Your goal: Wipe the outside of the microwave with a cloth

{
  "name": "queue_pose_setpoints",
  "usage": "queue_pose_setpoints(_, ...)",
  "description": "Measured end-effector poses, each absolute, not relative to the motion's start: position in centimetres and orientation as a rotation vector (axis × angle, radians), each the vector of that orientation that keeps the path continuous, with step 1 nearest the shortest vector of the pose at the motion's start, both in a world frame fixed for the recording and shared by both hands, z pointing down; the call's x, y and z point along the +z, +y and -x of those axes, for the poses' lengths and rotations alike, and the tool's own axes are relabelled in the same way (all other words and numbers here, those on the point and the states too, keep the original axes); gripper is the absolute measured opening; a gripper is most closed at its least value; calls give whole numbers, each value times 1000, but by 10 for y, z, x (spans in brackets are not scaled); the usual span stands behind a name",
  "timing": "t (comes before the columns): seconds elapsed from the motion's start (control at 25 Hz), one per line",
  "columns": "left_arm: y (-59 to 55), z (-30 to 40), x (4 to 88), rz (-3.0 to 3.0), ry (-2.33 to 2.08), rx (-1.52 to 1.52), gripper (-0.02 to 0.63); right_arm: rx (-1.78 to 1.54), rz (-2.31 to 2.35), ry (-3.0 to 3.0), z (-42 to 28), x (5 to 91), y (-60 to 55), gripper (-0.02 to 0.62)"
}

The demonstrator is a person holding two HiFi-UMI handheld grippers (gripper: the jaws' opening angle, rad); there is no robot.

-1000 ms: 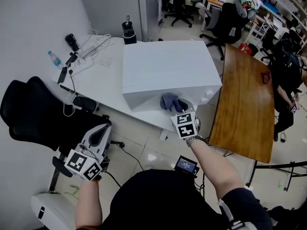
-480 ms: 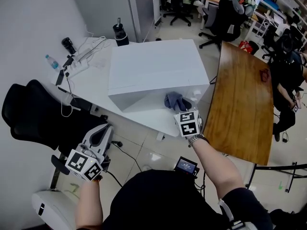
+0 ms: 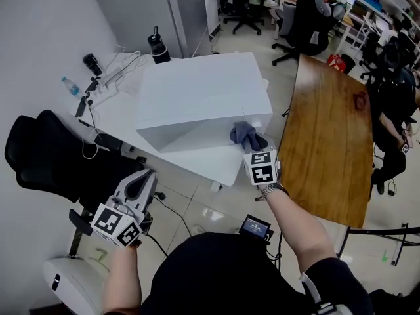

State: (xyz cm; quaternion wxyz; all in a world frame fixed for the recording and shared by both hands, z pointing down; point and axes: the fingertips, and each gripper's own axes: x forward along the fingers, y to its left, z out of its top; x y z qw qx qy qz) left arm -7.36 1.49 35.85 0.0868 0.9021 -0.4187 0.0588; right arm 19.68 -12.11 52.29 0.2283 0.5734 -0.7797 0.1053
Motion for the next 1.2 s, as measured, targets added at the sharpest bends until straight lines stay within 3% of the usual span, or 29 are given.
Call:
queue_pose_setpoints(0.84, 51, 11, 357, -2673, -1274, 143, 5, 250, -1587, -2160, -267, 499, -99, 71)
queue_pose_setpoints(1.2, 65, -11, 355, -2679, -1270, 118, 5, 243, -1532, -2305, -261, 454, -58, 72)
